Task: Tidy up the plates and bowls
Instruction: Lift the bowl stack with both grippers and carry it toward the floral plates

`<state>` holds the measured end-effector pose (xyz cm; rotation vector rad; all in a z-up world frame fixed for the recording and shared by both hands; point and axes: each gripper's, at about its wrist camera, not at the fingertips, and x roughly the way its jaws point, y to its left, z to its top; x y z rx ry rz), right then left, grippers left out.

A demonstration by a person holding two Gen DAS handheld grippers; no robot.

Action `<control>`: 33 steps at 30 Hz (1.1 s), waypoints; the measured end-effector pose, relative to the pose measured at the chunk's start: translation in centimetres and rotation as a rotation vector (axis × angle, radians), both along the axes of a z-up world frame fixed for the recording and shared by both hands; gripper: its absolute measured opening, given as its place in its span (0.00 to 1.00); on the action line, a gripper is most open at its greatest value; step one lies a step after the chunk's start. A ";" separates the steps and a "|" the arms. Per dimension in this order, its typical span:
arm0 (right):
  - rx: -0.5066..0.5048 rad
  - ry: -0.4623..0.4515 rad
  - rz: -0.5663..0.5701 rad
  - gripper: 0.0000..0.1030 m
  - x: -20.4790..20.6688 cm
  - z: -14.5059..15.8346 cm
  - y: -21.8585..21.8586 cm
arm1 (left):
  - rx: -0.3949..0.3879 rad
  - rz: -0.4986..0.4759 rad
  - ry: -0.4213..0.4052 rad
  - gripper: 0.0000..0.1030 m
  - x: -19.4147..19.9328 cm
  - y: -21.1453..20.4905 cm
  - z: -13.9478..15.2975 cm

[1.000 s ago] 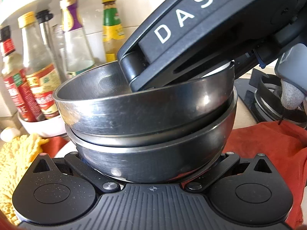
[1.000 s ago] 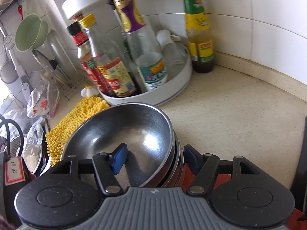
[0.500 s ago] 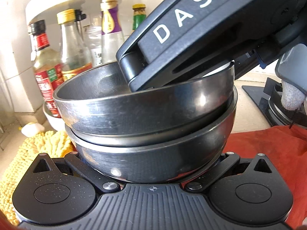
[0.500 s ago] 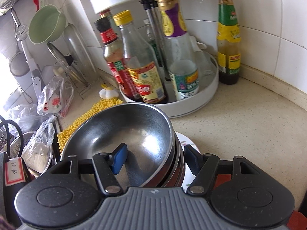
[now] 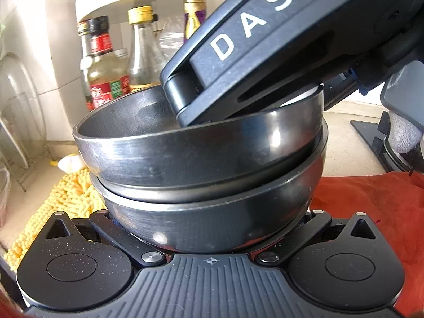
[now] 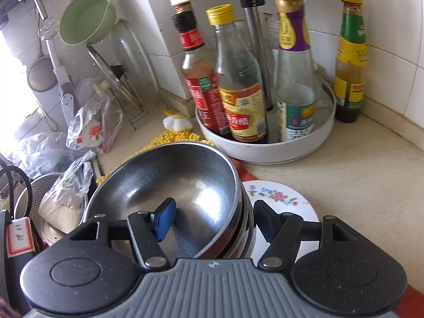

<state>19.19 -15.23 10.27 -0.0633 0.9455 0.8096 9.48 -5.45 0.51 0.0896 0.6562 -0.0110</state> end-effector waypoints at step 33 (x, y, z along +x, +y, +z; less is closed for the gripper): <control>0.008 -0.069 -0.011 0.60 0.5 2.7 3.1 | 0.005 0.020 -0.053 1.00 -3.7 -3.8 5.9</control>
